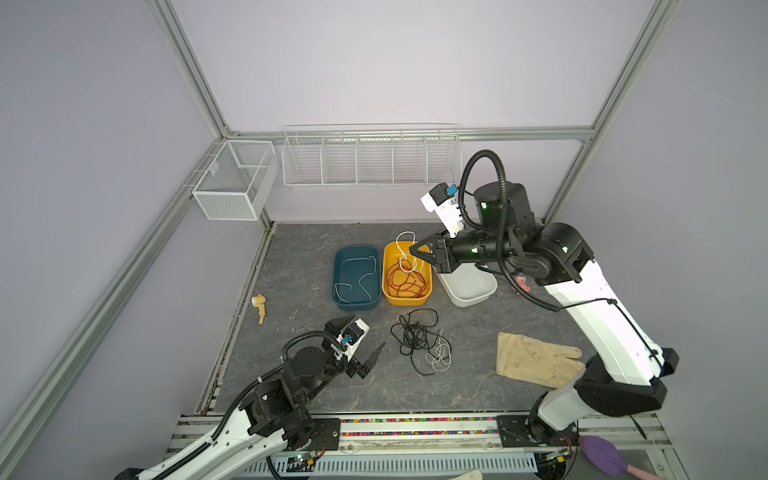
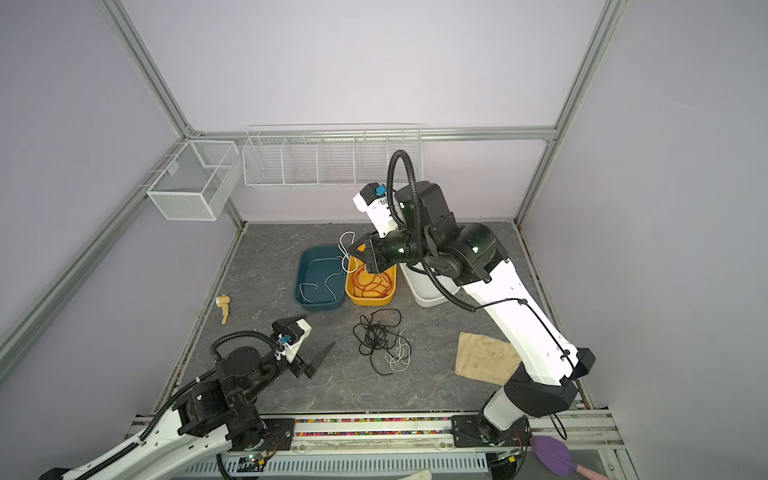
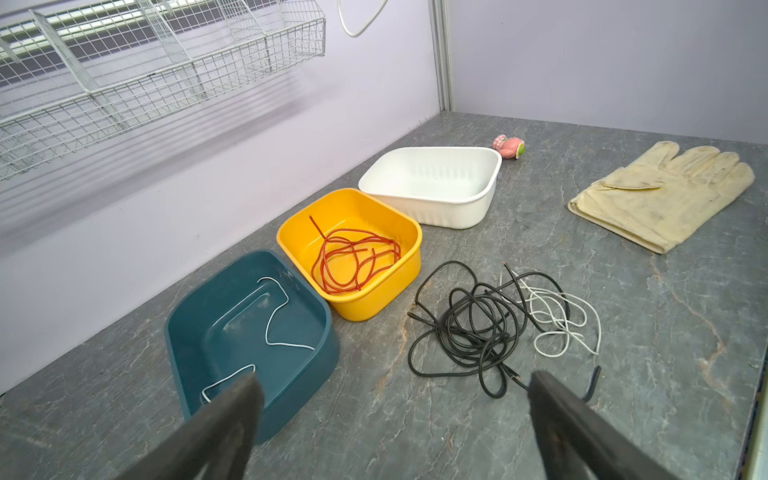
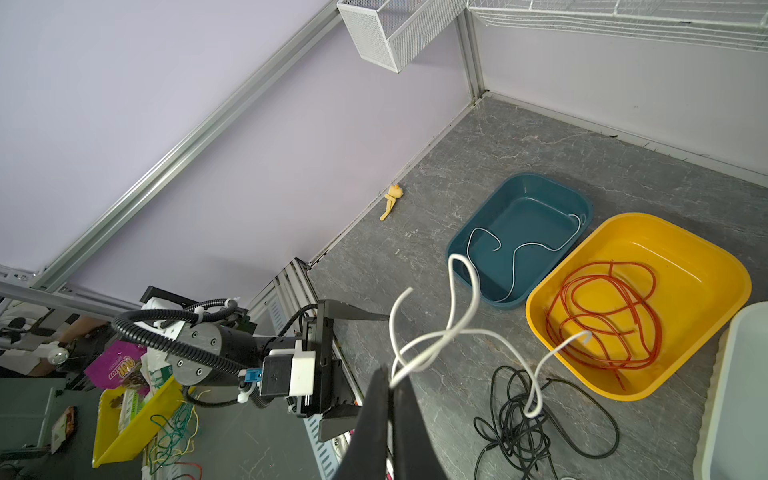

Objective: Untangle the cables
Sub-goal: 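Carry the white cable over the teal tub with the right gripper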

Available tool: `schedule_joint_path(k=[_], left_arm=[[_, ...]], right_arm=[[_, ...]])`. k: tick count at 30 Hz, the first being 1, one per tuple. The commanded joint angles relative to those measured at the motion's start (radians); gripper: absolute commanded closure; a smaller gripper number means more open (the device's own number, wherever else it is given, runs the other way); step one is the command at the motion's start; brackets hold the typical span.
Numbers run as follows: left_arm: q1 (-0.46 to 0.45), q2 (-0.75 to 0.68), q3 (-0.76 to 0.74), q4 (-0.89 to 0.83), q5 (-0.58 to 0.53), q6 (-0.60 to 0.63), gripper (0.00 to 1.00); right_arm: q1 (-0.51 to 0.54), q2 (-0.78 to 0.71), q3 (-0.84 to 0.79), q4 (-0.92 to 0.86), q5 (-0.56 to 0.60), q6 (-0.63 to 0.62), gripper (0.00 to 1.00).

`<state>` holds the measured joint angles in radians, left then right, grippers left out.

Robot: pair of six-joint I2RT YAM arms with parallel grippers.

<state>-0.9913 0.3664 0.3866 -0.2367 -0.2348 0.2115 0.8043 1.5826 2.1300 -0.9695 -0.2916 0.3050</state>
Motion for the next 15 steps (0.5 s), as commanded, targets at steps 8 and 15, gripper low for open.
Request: schedule_joint_path(k=[8, 15], left_arm=[[-0.004, -0.014, -0.017, 0.014, 0.017, 0.016, 0.01], [-0.004, -0.022, -0.021, 0.017, 0.031, 0.017, 0.01]], right_arm=[[-0.027, 0.045, -0.058, 0.11, -0.044, -0.001, 0.93], [-0.038, 0.112, -0.049, 0.152, -0.077, 0.023, 0.93]])
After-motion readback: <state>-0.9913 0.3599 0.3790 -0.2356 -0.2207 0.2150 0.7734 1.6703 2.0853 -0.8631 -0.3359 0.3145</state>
